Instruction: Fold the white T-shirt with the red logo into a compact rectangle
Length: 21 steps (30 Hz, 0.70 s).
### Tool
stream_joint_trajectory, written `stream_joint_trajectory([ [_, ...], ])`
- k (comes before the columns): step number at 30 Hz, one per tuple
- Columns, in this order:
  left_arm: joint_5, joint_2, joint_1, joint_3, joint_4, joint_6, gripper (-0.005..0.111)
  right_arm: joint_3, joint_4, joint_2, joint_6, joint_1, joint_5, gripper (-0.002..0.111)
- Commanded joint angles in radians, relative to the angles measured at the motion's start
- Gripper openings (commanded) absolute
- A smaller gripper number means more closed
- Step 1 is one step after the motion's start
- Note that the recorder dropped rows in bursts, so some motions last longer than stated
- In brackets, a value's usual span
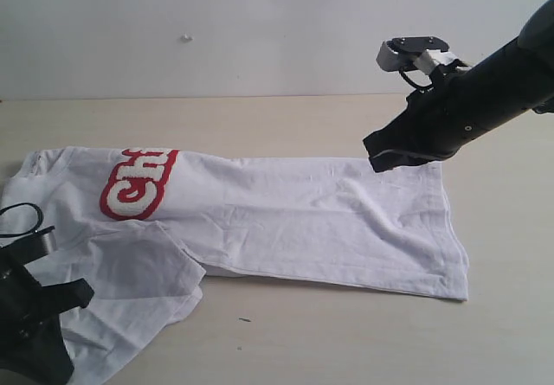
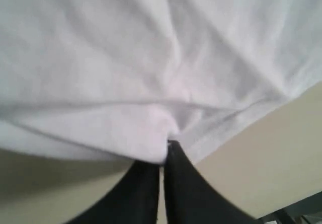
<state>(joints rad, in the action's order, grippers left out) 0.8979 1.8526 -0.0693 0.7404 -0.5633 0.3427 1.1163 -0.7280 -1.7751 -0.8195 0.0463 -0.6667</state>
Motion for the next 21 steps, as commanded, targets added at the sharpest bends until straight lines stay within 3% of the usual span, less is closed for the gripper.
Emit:
stream_joint_trajectory([
  [1, -0.070, 0.026, 0.000, -0.012, -0.003, 0.087, 0.000, -0.002, -0.006, 0.009, -0.008, 0.001, -0.008, 0.000],
  [4, 0.131, -0.005, 0.000, 0.044, -0.054, 0.185, 0.000, -0.002, -0.006, 0.009, -0.008, 0.001, -0.012, 0.000],
  [11, 0.162, -0.168, 0.000, 0.162, -0.146, 0.242, 0.000, -0.002, -0.006, 0.009, -0.006, 0.001, -0.017, 0.000],
  [14, 0.080, -0.172, 0.000, 0.244, -0.241, 0.296, 0.000, -0.002, -0.006, 0.009, -0.006, 0.001, -0.017, 0.000],
  [21, -0.332, -0.072, 0.000, 0.395, -0.410, 0.478, 0.001, -0.002, -0.036, 0.007, -0.019, 0.001, -0.018, 0.000],
])
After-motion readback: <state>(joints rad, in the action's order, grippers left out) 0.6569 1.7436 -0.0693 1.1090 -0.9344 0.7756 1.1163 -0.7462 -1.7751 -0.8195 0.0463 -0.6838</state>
